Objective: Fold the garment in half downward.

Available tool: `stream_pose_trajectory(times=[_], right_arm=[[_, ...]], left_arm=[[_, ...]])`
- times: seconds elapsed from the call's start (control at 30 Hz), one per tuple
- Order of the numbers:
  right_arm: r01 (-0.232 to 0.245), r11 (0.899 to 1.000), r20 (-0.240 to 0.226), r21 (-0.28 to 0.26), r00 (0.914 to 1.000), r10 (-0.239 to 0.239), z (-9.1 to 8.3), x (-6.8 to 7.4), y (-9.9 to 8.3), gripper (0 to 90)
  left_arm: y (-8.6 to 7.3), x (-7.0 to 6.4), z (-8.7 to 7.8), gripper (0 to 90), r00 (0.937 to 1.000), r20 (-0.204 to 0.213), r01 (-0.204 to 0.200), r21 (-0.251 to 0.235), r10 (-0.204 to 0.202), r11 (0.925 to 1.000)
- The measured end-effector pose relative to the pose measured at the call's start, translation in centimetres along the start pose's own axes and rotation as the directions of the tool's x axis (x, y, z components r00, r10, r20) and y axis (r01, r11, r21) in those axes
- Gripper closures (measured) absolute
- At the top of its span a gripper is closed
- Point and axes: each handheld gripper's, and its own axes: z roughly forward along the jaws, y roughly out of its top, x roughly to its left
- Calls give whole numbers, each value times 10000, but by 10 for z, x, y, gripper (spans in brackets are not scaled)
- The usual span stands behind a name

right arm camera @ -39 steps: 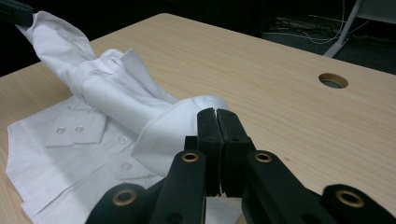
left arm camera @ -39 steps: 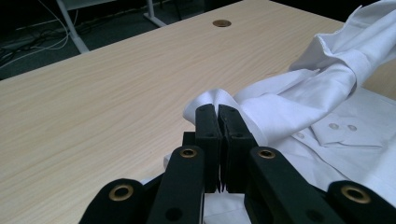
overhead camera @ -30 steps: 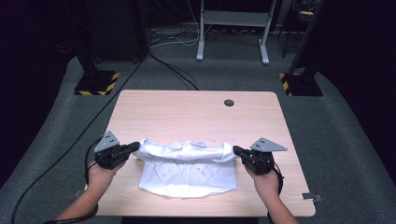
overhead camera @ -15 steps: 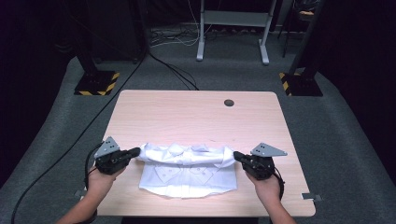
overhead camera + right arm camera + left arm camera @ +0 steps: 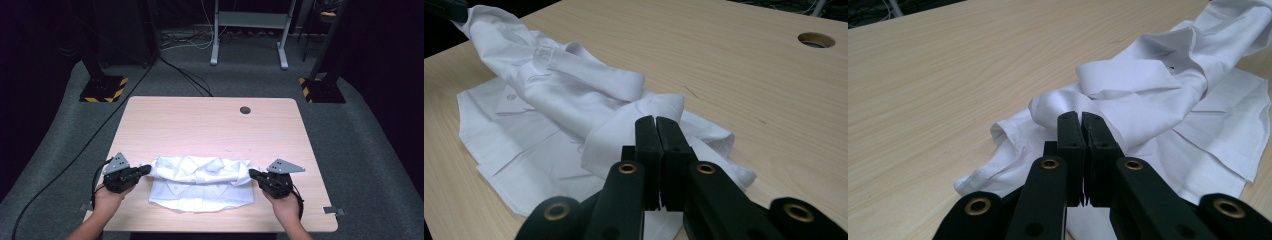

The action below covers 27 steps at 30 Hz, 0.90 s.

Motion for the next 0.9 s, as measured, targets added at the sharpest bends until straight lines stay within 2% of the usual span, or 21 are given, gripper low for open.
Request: stream_pose_trajectory(times=[0.57,0.9], right_arm=[[-65,9990,-192,453,9998,74,3,0,-8,891],[-73,9976,-211,688,9997,88,4,0,-14,890]], left_arm=[[-15,-3,4,872,9994,343,2,600,-22,9982],[-20,-4,6,871,9992,403,45,670,-72,9977]])
